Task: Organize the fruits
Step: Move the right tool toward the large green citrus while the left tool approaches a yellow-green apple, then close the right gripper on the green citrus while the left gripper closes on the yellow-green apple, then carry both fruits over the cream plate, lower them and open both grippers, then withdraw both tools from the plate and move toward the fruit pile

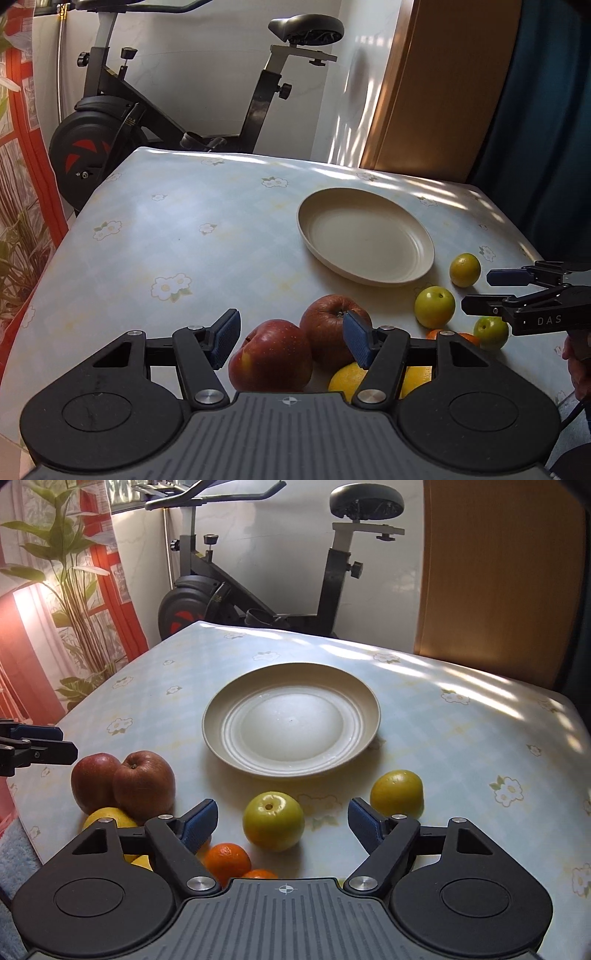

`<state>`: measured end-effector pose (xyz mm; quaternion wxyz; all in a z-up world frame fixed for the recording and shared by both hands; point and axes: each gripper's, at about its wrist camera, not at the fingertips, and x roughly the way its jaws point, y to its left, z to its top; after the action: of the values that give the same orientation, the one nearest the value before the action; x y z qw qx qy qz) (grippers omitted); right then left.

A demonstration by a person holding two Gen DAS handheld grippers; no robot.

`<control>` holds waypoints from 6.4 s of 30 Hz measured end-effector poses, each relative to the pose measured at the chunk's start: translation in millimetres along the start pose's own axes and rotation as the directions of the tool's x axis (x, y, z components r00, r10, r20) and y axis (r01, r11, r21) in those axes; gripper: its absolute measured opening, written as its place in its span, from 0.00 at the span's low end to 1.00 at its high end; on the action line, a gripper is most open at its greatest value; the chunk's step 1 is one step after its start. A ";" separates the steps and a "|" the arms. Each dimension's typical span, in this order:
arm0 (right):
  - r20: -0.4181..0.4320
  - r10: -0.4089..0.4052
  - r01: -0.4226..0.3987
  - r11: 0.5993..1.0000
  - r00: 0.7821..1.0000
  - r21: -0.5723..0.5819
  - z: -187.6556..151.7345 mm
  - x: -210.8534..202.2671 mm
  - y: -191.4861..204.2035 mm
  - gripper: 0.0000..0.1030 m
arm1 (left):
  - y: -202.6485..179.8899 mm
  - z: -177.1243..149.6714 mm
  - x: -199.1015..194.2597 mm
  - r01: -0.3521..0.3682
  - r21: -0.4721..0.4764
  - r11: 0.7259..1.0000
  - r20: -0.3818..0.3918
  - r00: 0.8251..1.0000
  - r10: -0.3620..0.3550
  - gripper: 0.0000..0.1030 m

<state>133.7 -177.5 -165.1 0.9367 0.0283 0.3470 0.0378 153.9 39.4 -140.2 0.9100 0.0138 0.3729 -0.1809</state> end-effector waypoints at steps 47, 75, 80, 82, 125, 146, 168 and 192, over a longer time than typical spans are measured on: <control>0.028 0.021 -0.024 0.995 0.999 0.101 -50.8 -19.8 -59.8 0.43 | -102.7 21.4 71.6 0.216 0.178 0.960 -0.153 0.970 -0.189 0.56; 0.069 -0.023 0.015 0.993 0.997 0.121 -46.6 -29.5 -78.5 0.43 | -121.4 19.8 136.9 0.224 0.158 0.962 -0.265 0.948 -0.177 0.49; 0.087 -0.028 0.021 0.996 0.996 0.085 -30.2 -37.1 -78.0 0.43 | -112.9 32.9 117.4 0.216 0.152 0.965 -0.207 0.961 -0.182 0.49; 0.093 -0.023 0.017 0.998 0.995 0.065 -21.1 -38.4 -77.3 0.43 | -107.7 41.4 108.8 0.208 0.155 0.966 -0.180 0.967 -0.180 0.49; -0.047 0.095 -0.104 0.954 0.994 -0.281 114.2 167.7 -38.6 0.43 | -16.4 107.6 207.9 0.082 0.137 0.987 -0.170 0.984 -0.058 0.49; 0.029 0.112 -0.103 0.972 0.993 -0.212 112.7 122.3 -49.2 0.53 | 1.1 105.7 178.6 0.110 0.003 0.994 -0.144 0.984 -0.109 0.63; 0.245 -0.005 -0.037 0.985 0.970 0.168 -6.0 19.7 -87.4 0.55 | -9.6 63.1 42.8 -0.107 0.023 0.994 0.058 0.993 0.105 0.63; 0.120 0.070 -0.080 0.993 0.990 0.082 -46.6 -12.7 -16.9 0.43 | -38.3 5.7 12.3 -0.072 0.045 0.996 0.042 0.997 0.070 0.63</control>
<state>94.6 -194.2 -193.6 0.9512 0.0839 0.2917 0.0563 152.9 -1.2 -140.3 0.9227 0.0447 0.3493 -0.1572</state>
